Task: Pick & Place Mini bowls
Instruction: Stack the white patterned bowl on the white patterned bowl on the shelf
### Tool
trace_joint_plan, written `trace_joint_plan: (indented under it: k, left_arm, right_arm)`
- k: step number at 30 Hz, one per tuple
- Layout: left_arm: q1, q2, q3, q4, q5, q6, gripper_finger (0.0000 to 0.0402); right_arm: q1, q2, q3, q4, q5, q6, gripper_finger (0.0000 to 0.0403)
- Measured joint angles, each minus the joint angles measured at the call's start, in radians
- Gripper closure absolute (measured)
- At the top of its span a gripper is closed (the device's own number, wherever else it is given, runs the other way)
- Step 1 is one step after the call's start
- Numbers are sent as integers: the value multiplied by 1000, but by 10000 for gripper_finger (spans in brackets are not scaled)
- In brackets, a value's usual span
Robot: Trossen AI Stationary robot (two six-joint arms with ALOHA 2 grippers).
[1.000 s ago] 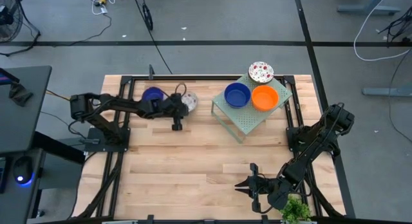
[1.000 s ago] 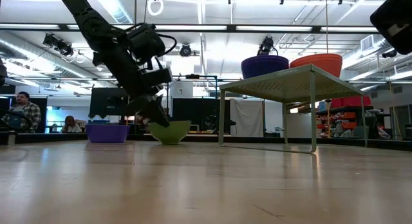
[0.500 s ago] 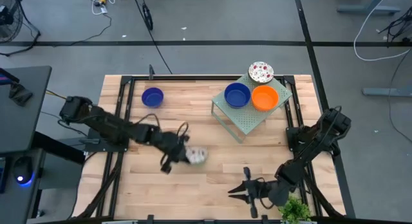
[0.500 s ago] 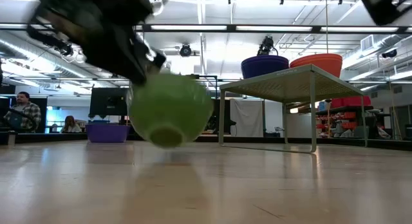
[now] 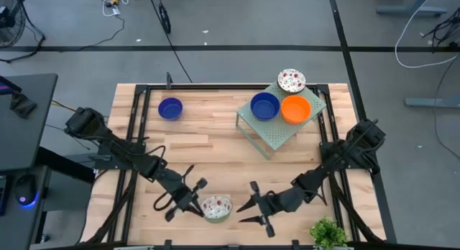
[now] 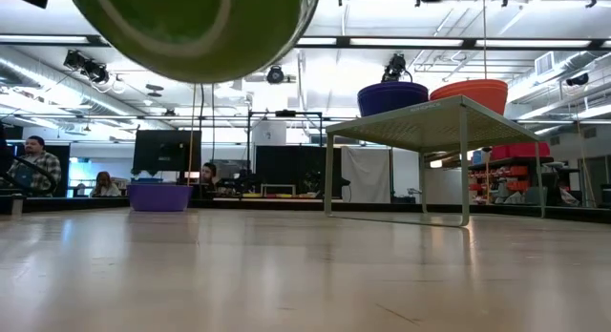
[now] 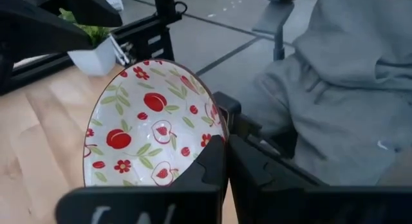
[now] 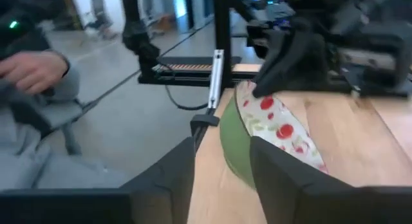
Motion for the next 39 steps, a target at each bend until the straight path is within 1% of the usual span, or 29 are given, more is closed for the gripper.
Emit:
trace_joint_plan:
  k: [4,6,10,16,20,24,27,30,33,39]
  left_arm:
    - [-5,0,0,15,6,-1,394]
    - [-5,0,0,13,8,-3,392]
    - [-5,0,0,18,7,-2,387]
    - [-4,0,0,31,2,-2,393]
    - [-4,0,0,43,1,-1,386]
    - [-4,0,0,55,1,-1,391]
    - [-4,0,0,55,1,-1,394]
    - [-4,0,0,55,1,-1,387]
    - [-4,0,0,56,1,0,387]
    - [-4,0,0,63,0,0,394]
  right_arm:
    - [-47,0,81,-98,-101,-103,231]
    - [-68,1,110,-138,-154,-127,225]
    - [-101,8,120,-150,-202,-151,223]
    - [-124,8,122,-148,-279,-150,232]
    - [-124,39,122,-119,-287,-150,237]
    - [-133,75,122,-83,-288,-150,238]
    - [-143,76,122,-75,-285,-148,238]
    - [-142,76,122,-75,-287,-129,238]
    - [-142,76,122,-82,-317,-125,238]
    - [-143,76,122,-86,-338,-125,238]
